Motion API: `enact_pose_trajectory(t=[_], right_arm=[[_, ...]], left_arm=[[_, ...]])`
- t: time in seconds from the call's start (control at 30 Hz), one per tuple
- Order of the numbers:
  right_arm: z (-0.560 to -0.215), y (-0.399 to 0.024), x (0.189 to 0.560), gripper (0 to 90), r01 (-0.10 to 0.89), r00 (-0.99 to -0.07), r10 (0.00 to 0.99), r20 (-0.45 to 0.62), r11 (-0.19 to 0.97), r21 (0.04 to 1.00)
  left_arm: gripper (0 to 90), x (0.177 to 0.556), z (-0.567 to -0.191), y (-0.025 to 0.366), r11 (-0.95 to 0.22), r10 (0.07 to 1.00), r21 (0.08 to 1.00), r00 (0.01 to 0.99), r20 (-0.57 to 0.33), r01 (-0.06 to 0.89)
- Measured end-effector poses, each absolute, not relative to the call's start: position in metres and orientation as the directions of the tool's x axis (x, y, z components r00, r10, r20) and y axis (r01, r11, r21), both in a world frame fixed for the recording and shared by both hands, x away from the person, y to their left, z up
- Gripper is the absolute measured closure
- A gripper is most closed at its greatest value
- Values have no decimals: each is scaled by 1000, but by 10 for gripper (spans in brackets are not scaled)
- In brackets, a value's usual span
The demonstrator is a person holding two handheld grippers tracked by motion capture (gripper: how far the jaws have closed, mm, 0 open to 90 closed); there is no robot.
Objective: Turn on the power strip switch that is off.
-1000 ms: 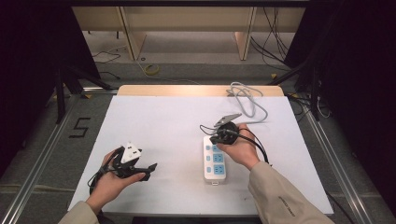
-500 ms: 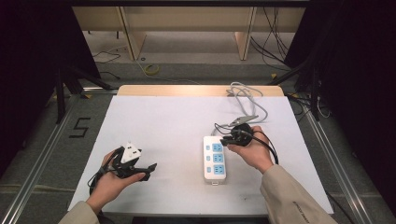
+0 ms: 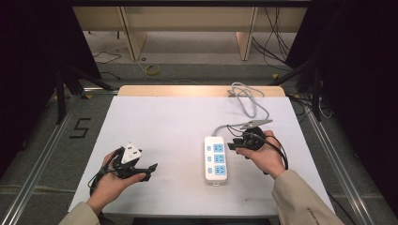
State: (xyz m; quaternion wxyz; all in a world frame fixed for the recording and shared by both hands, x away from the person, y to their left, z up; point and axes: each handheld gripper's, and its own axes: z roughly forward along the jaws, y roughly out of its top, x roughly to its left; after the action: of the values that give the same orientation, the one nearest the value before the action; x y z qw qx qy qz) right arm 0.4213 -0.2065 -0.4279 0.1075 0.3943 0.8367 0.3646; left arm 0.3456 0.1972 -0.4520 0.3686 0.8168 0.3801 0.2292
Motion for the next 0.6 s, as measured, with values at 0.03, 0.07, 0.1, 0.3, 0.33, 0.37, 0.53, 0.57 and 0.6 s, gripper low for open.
enact_pose_trajectory(t=[0.03, 0.07, 0.1, 0.3, 0.33, 0.37, 0.53, 0.57, 0.6], right_arm=[[-428, -208, 420, 654, 583, -666, 738, 111, 422, 695], [-428, -211, 418, 652, 586, -662, 740, 114, 417, 695], [-428, -212, 416, 649, 587, -659, 743, 116, 411, 697], [-431, -221, 405, 585, 579, -646, 755, 111, 390, 716], [-432, -222, 404, 562, 571, -649, 753, 106, 391, 722], [-432, -223, 402, 540, 562, -654, 749, 102, 392, 729], [-435, -230, 396, 484, 548, -662, 742, 101, 388, 741], [-436, -232, 394, 475, 545, -665, 740, 102, 387, 743], [-436, -233, 392, 469, 544, -665, 740, 102, 387, 745]], left_arm=[[232, 346, -452, 197, -437, 791, 778, 605, 92, 452], [231, 346, -452, 197, -437, 791, 777, 605, 93, 453], [232, 346, -452, 197, -440, 790, 776, 605, 96, 452], [231, 345, -452, 197, -440, 789, 776, 607, 95, 451], [231, 345, -452, 197, -441, 789, 776, 607, 95, 451], [232, 345, -452, 197, -441, 789, 776, 607, 96, 450], [233, 345, -452, 196, -444, 785, 778, 611, 99, 444], [233, 345, -452, 196, -443, 786, 778, 611, 98, 445], [232, 345, -452, 197, -444, 786, 777, 611, 99, 446]])
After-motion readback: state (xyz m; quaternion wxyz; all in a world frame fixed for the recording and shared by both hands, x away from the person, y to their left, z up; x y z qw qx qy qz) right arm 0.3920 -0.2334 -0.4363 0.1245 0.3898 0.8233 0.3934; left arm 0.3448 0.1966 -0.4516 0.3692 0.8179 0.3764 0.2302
